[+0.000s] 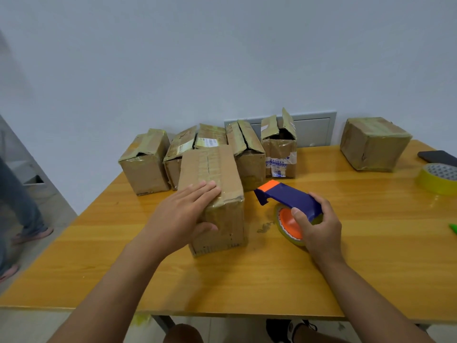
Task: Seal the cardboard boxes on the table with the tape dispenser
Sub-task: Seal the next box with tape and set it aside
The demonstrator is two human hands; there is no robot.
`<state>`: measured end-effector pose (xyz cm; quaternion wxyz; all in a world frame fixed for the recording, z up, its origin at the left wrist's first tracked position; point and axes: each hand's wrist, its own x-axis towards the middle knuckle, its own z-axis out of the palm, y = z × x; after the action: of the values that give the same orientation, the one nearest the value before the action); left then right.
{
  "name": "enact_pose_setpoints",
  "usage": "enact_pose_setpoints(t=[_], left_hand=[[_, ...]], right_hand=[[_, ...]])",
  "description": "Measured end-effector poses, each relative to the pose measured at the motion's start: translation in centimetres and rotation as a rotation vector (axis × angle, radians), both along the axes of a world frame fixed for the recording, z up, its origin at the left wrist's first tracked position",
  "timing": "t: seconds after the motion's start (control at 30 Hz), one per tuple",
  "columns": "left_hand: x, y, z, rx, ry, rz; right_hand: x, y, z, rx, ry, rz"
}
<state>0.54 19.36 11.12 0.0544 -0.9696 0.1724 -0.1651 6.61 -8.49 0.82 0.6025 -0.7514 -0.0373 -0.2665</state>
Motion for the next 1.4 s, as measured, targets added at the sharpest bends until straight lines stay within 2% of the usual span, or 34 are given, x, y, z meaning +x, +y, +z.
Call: enact_pose_setpoints(t=[0.1, 0.37, 0.43, 0.5, 0.57, 0.7, 0.73, 0.8, 0.87, 0.97, 1.1, 1.27, 1.4], left_hand=[[-0.5, 0.9, 0.0, -0.038, 0.052, -0.006], [-1.4, 0.3, -0.1, -0.016, -0.074, 0.049], [-1.5, -0.2, 0.2, -0.023, -0.030, 0.049], [-1.5, -0.4, 0.9, -0.100, 0.103, 0.074], [-1.8, -0.9, 2.4, -0.333, 0.222, 0.117], [-1.6, -2.0, 5.1, -0.992, -0.018, 0.136], [-1.4, -2.3, 5.8, -1.203, 0.014, 0.154], [-1.1, -2.5, 7.3, -1.574, 0.237, 0.184], [-1.2, -2.3, 8.1, -1.739, 0.443, 0.160], [-1.5, -1.8, 8.3, -1.834, 0.584, 0.079], [-1.2, -0.8, 7.4, -1.938, 0.572, -0.035], [-0.3, 0.0, 5.6, -1.719, 0.408, 0.090], [0.2, 0.2, 5.2, -1.638, 0.366, 0.103]], right_hand=[[0.1, 0.1, 0.2, 0.026, 0.029, 0.001], [0.1, -0.8, 3.3, 0.235, 0.004, 0.118], [0.1, -1.3, 5.0, 0.305, -0.005, 0.202], [0.1, -1.3, 7.0, 0.352, -0.033, 0.322], [0.0, -1.0, 9.2, 0.375, -0.061, 0.430], [-0.1, 0.3, 12.9, 0.398, -0.063, 0.630], [-0.1, 0.6, 13.6, 0.390, -0.065, 0.667], [0.0, 1.3, 14.7, 0.372, -0.073, 0.726], [0.1, 2.0, 15.4, 0.342, -0.072, 0.771], [0.2, 3.0, 15.9, 0.336, -0.049, 0.813], [0.7, 3.7, 15.6, 0.310, -0.039, 0.839], [2.1, 4.1, 14.3, 0.233, 0.034, 0.814], [2.2, 4.9, 13.0, 0.309, 0.061, 0.793]])
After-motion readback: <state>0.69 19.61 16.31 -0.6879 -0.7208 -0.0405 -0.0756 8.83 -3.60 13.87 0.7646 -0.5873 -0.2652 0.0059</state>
